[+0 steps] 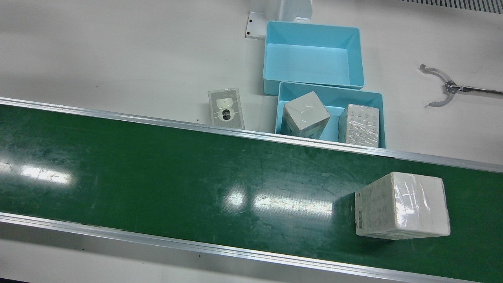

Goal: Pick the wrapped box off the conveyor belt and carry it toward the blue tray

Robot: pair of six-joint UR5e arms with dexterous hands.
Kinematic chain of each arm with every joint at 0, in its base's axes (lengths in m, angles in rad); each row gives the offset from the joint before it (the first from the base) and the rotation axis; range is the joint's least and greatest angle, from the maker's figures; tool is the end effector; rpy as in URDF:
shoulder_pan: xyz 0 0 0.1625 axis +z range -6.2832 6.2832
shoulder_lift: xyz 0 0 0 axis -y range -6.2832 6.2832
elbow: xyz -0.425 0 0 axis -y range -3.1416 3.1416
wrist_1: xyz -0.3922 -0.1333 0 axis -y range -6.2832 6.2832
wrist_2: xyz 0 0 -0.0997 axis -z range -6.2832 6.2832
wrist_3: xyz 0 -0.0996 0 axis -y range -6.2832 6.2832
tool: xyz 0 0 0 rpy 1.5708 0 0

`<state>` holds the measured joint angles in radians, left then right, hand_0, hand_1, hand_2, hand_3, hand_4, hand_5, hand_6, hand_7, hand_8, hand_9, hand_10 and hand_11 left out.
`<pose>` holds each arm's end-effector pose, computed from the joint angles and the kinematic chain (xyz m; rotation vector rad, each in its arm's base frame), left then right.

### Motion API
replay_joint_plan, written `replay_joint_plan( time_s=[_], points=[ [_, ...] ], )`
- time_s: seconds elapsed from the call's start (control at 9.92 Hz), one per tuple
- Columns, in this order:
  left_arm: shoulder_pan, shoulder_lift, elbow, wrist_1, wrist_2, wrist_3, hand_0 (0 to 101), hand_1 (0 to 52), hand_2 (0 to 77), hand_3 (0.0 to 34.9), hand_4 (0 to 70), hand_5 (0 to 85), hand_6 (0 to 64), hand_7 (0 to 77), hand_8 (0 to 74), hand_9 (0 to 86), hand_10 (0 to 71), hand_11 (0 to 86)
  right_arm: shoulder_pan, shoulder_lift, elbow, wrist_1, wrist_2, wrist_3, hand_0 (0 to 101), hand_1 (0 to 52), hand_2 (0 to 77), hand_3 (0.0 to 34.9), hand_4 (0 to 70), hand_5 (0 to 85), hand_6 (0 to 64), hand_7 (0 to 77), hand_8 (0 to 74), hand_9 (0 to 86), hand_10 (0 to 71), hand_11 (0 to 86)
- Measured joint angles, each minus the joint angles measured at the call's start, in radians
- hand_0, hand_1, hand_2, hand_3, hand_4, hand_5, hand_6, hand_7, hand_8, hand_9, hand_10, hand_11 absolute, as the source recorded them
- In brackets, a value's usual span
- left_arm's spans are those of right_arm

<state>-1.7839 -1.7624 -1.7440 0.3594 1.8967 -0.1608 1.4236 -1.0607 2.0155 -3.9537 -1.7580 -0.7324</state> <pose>-0.2138 -0.5085 0.5390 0.2987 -2.1839 2.1924 0.0336 -0.5561 0.2981 0.4120 -1.9197 1.4563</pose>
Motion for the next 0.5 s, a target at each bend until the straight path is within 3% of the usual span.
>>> replay_joint_plan(
  time_s=[0.5],
  points=[
    [0.000, 0.000, 0.000, 0.000, 0.000, 0.000, 0, 0.0, 1.1, 0.0, 0.5, 0.5, 0.5, 0.5, 0.0, 0.0, 0.5, 0.0, -0.004, -0.005, -0.007, -0.001, 0.000, -0.010, 47, 16.9, 24.0, 18.7, 0.0, 14.2, 0.0, 0.0, 0.0, 1.1, 0.0, 1.6]
  ],
)
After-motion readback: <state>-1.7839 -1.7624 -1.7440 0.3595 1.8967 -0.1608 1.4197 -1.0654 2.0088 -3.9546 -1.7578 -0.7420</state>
